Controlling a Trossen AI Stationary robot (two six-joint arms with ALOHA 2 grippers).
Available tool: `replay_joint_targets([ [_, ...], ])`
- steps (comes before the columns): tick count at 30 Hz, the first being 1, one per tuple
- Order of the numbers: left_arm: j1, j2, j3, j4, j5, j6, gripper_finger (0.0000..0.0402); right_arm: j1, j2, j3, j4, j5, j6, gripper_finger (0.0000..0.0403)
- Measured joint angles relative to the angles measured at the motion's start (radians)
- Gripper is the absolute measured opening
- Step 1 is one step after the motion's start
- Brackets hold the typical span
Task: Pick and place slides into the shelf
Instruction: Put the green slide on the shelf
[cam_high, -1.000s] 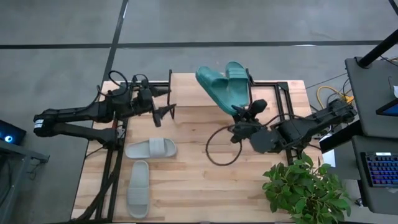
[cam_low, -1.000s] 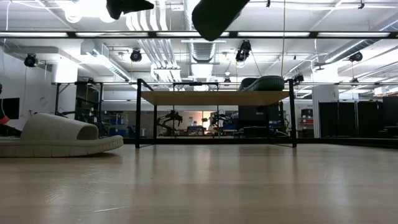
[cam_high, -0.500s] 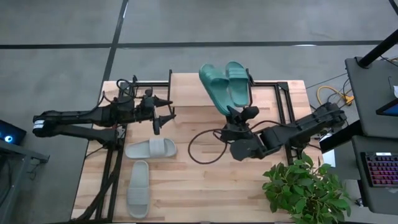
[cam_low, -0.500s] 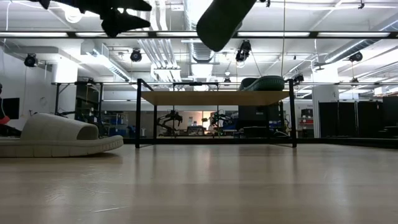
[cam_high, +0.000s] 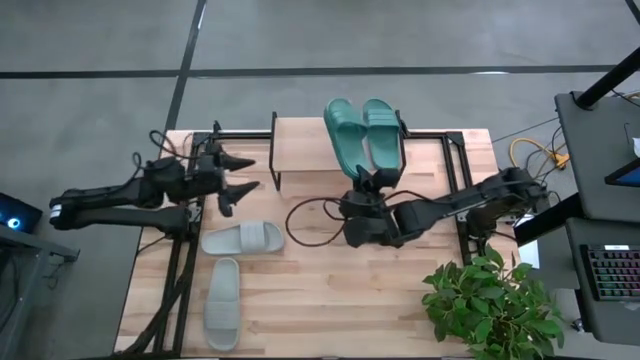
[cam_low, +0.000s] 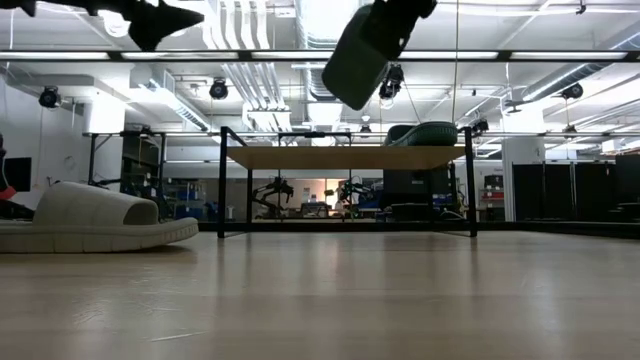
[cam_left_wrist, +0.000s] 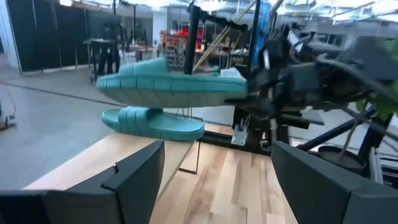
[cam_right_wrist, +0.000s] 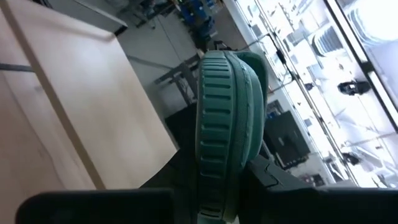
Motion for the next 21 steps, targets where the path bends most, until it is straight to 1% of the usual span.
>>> replay_joint_targets([
  [5,0.0,-0.08,-0.048,-0.03,0.008,0.018,0.0281,-0.031,0.009,-0.028,-0.025,-0.005,0.029,0.0053],
  [9,0.0,-0.149,-0.074,-0.023,0.008,0.018,0.0281,-0.061,0.017,-0.051,-0.046,-0.066,0.054,0.0053],
  [12,0.0,-0.186,-0.091,-0.012,0.008,0.018,0.0281,-0.083,0.019,-0.076,-0.062,-0.082,0.059,0.0053],
  [17,0.0,-0.218,-0.102,-0.015,0.008,0.018,0.0281,-0.126,0.019,-0.117,-0.061,-0.08,0.036,0.0053],
  [21,0.0,-0.221,-0.104,-0.015,0.008,0.018,0.0281,-0.155,0.018,-0.126,-0.052,-0.111,0.006,0.0053],
])
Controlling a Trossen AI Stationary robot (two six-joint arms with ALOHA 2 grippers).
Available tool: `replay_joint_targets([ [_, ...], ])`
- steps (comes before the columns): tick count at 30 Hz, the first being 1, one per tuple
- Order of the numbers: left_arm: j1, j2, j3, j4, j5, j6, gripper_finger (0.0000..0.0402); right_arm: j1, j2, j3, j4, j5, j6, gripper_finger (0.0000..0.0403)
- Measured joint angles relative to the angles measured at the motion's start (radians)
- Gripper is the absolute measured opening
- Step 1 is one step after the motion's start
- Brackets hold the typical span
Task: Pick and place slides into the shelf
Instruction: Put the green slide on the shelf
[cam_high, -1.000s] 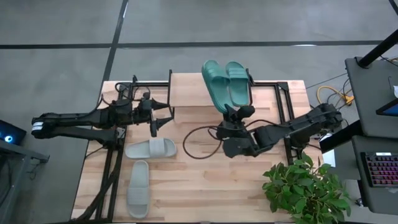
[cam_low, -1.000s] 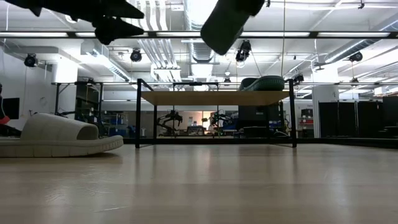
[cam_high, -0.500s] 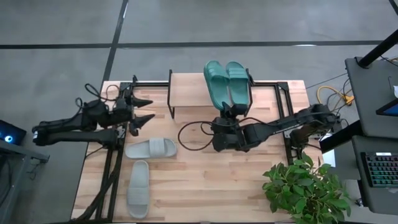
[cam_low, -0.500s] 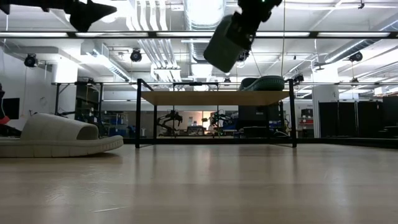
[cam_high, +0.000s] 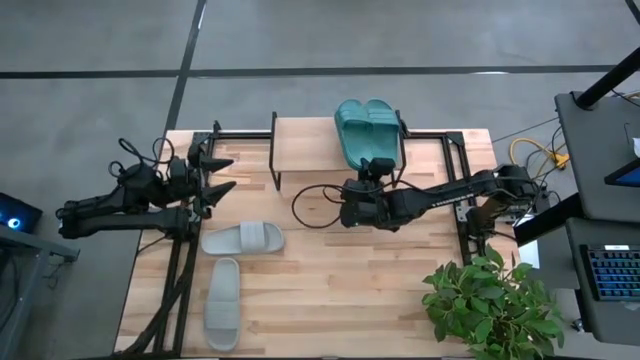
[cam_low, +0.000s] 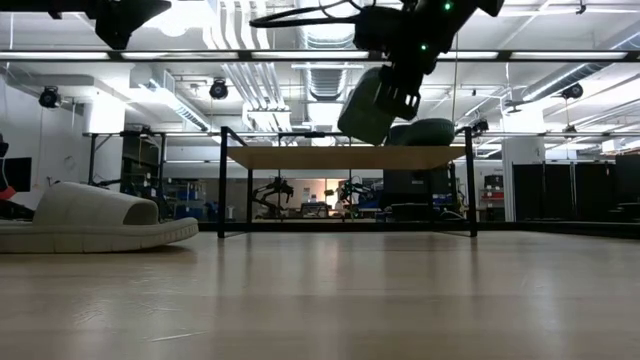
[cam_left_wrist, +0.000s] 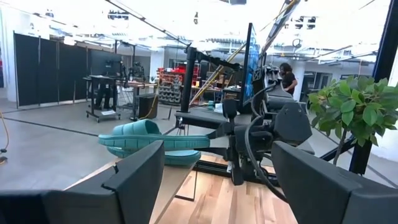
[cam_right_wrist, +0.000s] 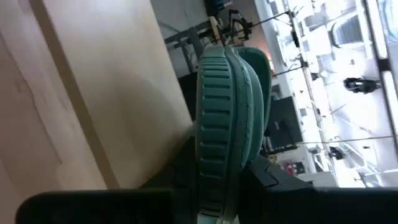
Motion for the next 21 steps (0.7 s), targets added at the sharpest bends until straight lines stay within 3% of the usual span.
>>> replay_joint_targets([
  [13,0.0,0.011,0.0,0.001,0.0,0.001,0.0281,0.008,0.0,-0.001,0.058,-0.029,-0.034,0.0053],
  [21,0.001,0.013,0.0,0.004,0.0,0.001,0.0281,-0.005,0.0,-0.001,0.147,-0.103,-0.123,0.0051],
])
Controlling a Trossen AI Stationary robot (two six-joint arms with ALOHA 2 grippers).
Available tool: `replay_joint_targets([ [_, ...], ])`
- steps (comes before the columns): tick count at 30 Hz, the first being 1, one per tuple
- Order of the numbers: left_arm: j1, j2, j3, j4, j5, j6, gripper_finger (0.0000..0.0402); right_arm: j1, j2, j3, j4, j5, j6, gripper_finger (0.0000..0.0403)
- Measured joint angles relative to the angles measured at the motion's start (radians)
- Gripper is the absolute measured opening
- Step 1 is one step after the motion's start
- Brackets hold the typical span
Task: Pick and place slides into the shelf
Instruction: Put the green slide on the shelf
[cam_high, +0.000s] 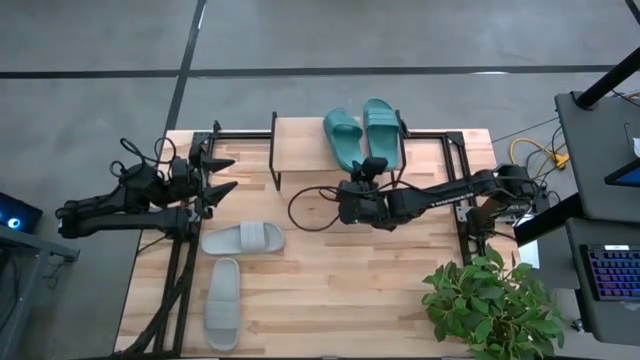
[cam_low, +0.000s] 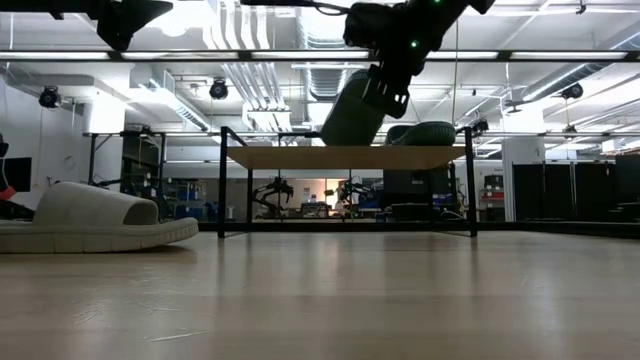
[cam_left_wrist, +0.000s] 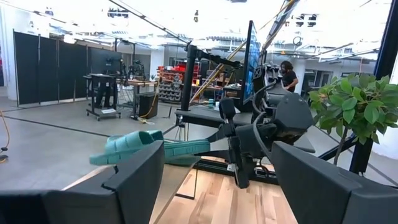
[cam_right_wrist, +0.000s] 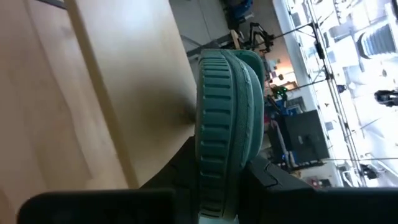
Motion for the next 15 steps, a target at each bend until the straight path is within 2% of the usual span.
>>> replay_joint_targets([
  [15,0.0,-0.001,0.0,-0.004,0.0,0.003,0.0281,-0.066,0.0,0.003,0.018,-0.006,-0.149,0.0051],
])
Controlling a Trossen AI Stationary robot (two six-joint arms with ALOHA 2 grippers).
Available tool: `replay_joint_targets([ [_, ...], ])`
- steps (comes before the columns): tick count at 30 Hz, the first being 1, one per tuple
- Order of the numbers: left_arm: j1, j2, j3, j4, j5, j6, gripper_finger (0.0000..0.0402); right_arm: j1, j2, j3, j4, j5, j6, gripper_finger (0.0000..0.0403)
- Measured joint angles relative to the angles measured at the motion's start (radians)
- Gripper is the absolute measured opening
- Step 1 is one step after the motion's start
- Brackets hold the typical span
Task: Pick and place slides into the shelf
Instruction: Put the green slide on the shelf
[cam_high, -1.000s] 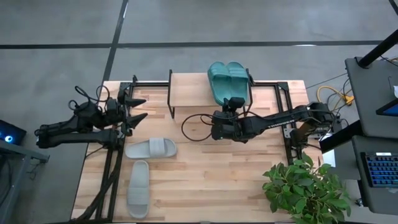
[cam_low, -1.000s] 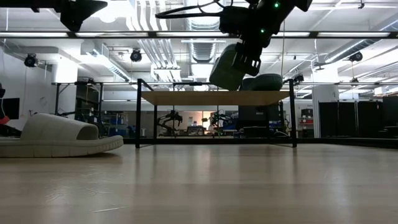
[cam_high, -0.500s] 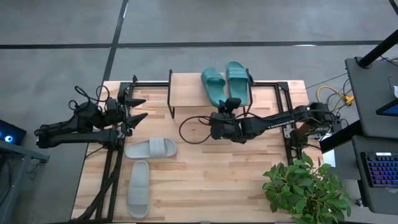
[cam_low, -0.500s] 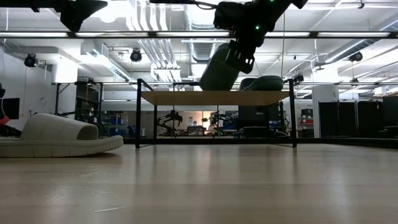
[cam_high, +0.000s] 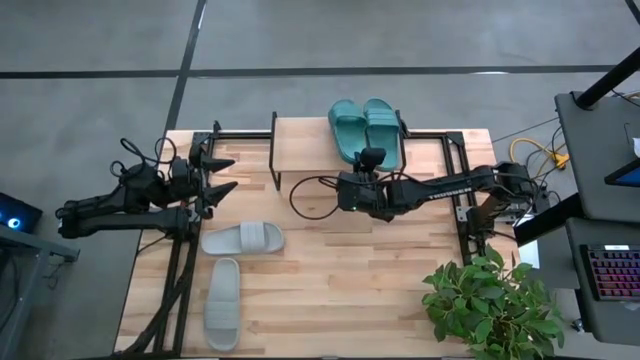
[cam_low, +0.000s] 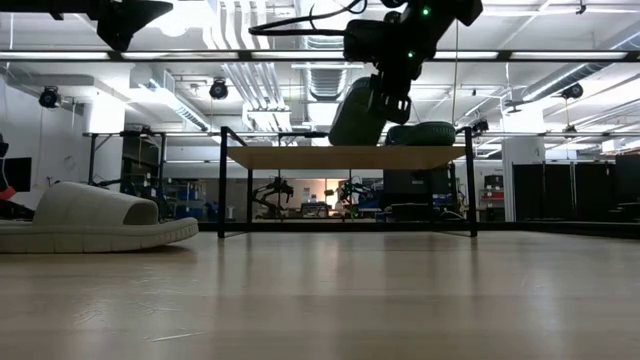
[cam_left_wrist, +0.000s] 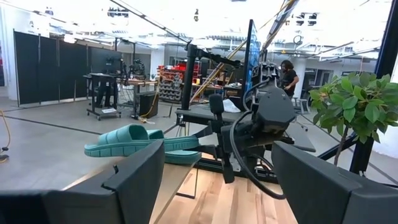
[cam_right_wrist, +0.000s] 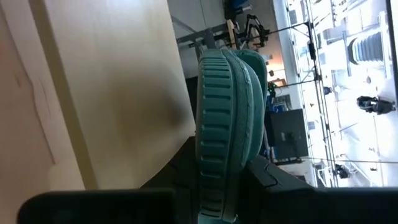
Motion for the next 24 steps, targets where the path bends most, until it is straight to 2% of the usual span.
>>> replay_joint_targets([
  [5,0.0,0.0,0.0,0.0,0.0,0.002,0.0281,-0.003,0.0,-0.002,-0.007,-0.006,-0.017,0.005],
  [9,0.0,-0.001,0.0,0.0,0.0,0.002,0.0281,-0.014,-0.001,-0.002,-0.007,-0.059,-0.02,0.005],
  [24,0.0,0.0,-0.001,-0.002,0.0,0.003,0.0281,-0.061,-0.001,-0.005,-0.008,-0.074,-0.045,0.005],
])
